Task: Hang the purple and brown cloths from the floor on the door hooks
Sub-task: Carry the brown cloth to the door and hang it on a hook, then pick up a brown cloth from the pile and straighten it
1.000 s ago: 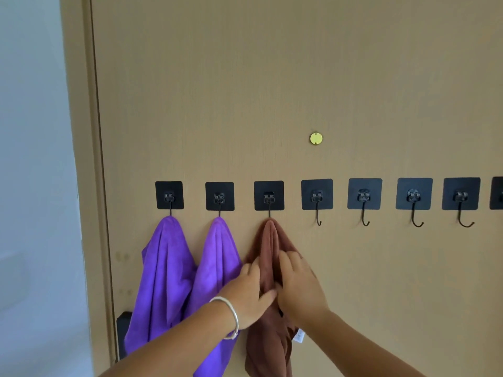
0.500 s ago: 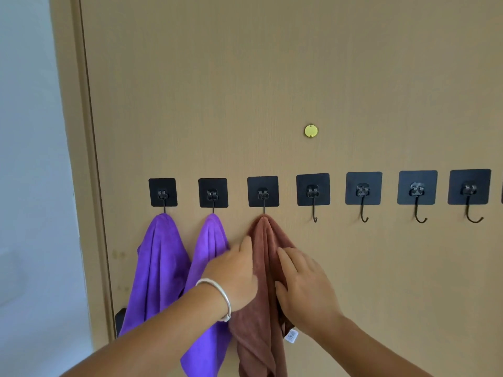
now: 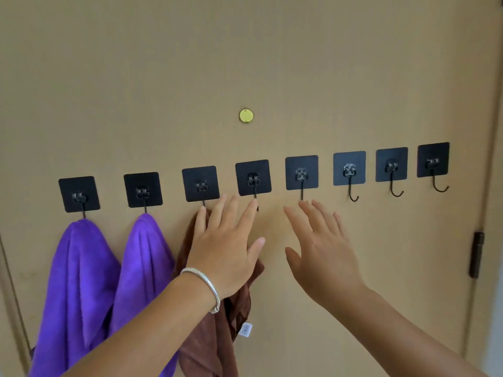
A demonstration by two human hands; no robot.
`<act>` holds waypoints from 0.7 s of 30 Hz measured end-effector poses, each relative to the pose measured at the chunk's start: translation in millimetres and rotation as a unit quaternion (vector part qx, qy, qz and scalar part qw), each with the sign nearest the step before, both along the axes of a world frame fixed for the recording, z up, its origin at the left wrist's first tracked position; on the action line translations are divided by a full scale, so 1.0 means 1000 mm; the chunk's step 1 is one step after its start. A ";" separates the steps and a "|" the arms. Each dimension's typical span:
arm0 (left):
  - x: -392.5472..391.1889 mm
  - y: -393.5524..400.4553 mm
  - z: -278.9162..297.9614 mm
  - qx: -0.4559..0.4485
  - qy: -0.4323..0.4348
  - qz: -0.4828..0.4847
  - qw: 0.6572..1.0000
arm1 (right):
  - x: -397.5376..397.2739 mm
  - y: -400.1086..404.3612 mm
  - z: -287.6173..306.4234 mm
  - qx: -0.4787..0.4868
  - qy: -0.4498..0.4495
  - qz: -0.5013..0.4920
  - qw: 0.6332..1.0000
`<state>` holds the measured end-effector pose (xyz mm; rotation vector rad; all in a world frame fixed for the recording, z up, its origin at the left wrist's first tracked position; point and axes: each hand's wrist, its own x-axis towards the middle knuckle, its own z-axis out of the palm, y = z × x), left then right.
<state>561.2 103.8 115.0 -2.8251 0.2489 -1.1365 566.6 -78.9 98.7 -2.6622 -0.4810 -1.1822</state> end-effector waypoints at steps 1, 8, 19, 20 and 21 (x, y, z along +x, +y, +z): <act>0.001 -0.009 0.001 -0.007 0.003 -0.021 1.000 | -0.003 -0.007 0.001 0.005 0.005 -0.016 1.000; 0.004 -0.074 -0.009 -0.038 0.042 -0.190 0.980 | -0.061 -0.056 -0.015 0.047 0.018 -0.188 0.981; -0.061 -0.165 -0.065 -0.056 0.113 -0.475 0.871 | -0.221 -0.090 -0.058 0.119 0.061 -0.446 0.885; -0.071 -0.173 -0.069 -0.061 0.121 -0.499 0.856 | -0.236 -0.090 -0.061 0.125 0.063 -0.466 0.874; -0.081 -0.182 -0.073 -0.063 0.127 -0.520 0.842 | -0.252 -0.090 -0.063 0.133 0.064 -0.485 0.862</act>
